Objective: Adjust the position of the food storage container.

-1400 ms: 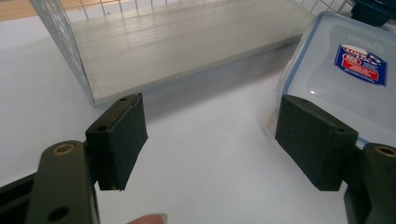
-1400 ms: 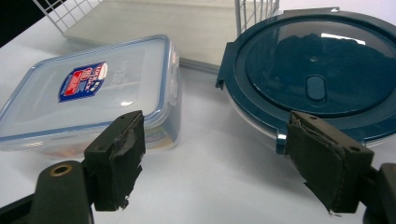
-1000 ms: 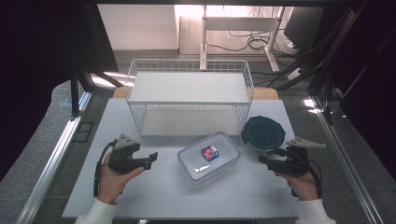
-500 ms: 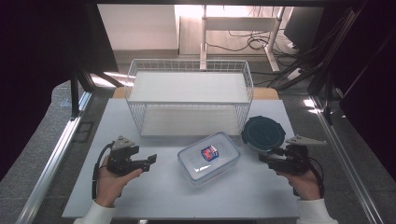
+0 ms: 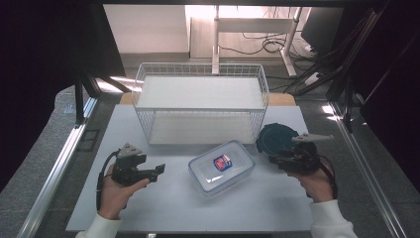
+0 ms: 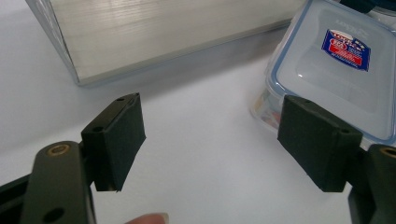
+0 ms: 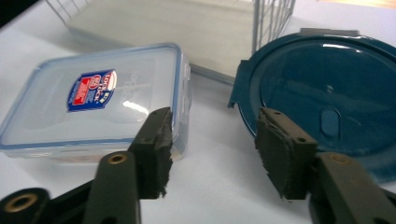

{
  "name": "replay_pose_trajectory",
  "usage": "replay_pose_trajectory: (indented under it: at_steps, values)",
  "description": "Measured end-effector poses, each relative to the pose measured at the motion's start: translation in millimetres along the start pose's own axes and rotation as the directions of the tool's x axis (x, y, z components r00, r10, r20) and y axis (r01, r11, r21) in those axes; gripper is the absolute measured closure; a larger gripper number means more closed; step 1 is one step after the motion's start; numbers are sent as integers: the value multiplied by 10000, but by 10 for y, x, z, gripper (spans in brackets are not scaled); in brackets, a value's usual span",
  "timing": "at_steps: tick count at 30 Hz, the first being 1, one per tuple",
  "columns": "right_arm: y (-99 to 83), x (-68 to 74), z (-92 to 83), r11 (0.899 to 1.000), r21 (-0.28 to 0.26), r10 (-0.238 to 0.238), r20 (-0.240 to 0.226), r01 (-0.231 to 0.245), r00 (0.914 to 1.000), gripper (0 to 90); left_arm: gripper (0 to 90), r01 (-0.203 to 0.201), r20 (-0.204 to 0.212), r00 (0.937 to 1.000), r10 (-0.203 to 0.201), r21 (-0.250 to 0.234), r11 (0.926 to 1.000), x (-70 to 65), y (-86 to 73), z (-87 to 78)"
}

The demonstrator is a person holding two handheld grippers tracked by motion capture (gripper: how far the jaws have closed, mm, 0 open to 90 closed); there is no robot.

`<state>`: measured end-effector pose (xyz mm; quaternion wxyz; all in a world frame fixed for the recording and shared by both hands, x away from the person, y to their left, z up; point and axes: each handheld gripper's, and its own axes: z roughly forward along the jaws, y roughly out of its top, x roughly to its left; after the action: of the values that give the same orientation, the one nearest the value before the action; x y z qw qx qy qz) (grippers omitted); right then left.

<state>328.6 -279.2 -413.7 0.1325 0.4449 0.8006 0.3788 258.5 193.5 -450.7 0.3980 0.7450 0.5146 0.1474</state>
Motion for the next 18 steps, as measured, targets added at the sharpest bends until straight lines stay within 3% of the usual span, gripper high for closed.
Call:
replay_pose_trajectory:
  at_steps: [7, 15, 18]
  values:
    - [316, 52, 288, 9933, 1115, -235, -561, 296, 9982, 609, 224, 46, 3, 10000, -46, 118, 9999, 19, -17, 8]
    - [483, 40, 573, 9746, 2131, -609, -424, 686, 9972, 695, 220, 80, -28, 10000, -80, 244, 9997, 32, -32, 20]
    - [520, 25, 708, 9641, 2520, -763, -376, 833, 9964, 794, 220, 128, -66, 9999, -126, 273, 9995, 32, -35, 29]
